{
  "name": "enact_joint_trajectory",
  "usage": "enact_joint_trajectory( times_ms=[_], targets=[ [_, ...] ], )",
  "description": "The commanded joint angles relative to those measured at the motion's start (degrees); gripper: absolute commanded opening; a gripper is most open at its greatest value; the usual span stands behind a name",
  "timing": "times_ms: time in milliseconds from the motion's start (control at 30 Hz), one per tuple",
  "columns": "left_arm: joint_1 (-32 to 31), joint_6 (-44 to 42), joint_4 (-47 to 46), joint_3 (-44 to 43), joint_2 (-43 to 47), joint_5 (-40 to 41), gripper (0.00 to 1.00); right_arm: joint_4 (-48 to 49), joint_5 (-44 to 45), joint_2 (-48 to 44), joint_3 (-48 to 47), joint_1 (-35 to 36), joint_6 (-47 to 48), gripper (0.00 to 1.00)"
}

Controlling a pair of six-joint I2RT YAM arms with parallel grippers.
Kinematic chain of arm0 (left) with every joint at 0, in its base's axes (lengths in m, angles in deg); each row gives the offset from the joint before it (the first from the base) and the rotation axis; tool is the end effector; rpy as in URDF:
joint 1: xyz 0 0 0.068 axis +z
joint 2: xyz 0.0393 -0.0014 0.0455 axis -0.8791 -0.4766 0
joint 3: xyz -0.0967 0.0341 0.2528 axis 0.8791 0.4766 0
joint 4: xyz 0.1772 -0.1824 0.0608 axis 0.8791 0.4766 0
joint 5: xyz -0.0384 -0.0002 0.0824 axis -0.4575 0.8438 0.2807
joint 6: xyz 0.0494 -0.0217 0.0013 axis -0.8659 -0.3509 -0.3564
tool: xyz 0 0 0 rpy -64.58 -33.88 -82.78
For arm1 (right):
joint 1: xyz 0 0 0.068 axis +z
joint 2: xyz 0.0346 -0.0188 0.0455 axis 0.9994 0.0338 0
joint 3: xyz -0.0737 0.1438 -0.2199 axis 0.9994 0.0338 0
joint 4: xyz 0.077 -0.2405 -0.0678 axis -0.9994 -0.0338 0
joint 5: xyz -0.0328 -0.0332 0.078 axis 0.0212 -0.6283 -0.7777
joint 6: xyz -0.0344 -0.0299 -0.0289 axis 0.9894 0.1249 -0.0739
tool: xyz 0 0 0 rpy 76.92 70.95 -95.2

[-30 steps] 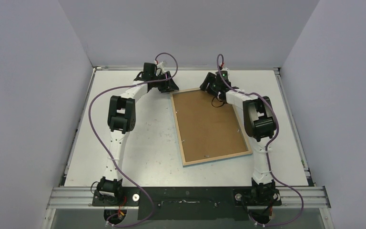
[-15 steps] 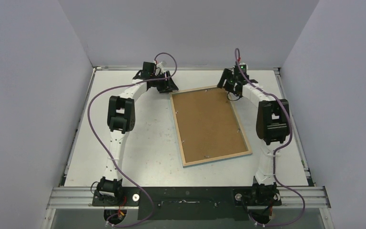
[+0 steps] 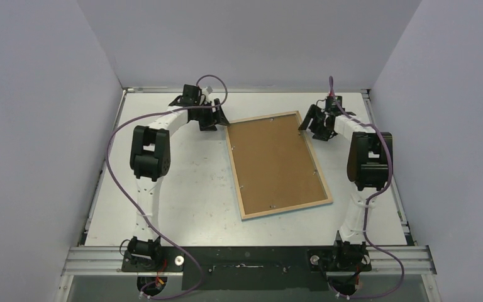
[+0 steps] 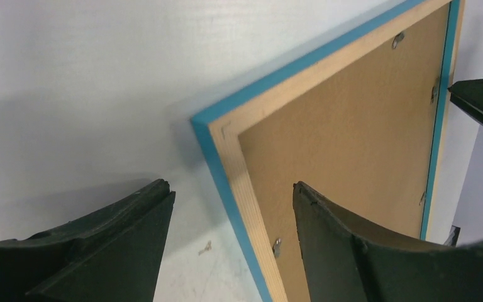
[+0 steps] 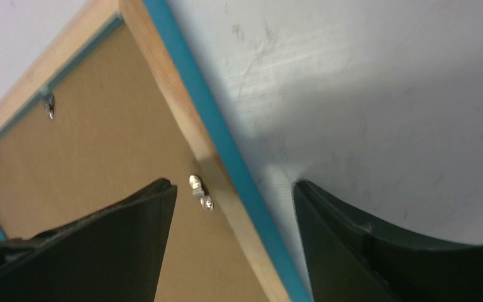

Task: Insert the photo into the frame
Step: Adjust the photo frame at the center of the board.

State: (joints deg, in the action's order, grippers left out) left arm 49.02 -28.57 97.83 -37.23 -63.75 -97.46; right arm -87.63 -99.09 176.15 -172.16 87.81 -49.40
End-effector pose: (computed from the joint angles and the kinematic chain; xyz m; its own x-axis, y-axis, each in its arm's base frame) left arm 0.5096 -0.1308 0.1573 -0.8931 -0.1870 -0.4091 0.1180 0.7802 -0.6143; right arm 0.4544 0.0078 0.1721 -0.7727 0.4732 -0.4232 0.2477 0.8385 0.4854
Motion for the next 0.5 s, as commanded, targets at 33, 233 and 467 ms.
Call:
enact_joint_trajectory(
  times_ms=[33,233,467],
  targets=[
    [0.37,3.37,-6.37,9.04,8.45,0.52,0.68,3.09,-6.82,-2.24,5.31,0.81,-4.63,0.70],
    [0.17,6.00,-9.08,15.64,9.83,-3.85,0.67,5.07,-8.64,-7.34,13.10,2.51,-8.34,0.68],
    [0.12,4.35,-6.39,17.15,10.36,-4.12,0.57,5.02,-9.14,-18.86,22.05,10.79,-1.74,0.66]
  ],
)
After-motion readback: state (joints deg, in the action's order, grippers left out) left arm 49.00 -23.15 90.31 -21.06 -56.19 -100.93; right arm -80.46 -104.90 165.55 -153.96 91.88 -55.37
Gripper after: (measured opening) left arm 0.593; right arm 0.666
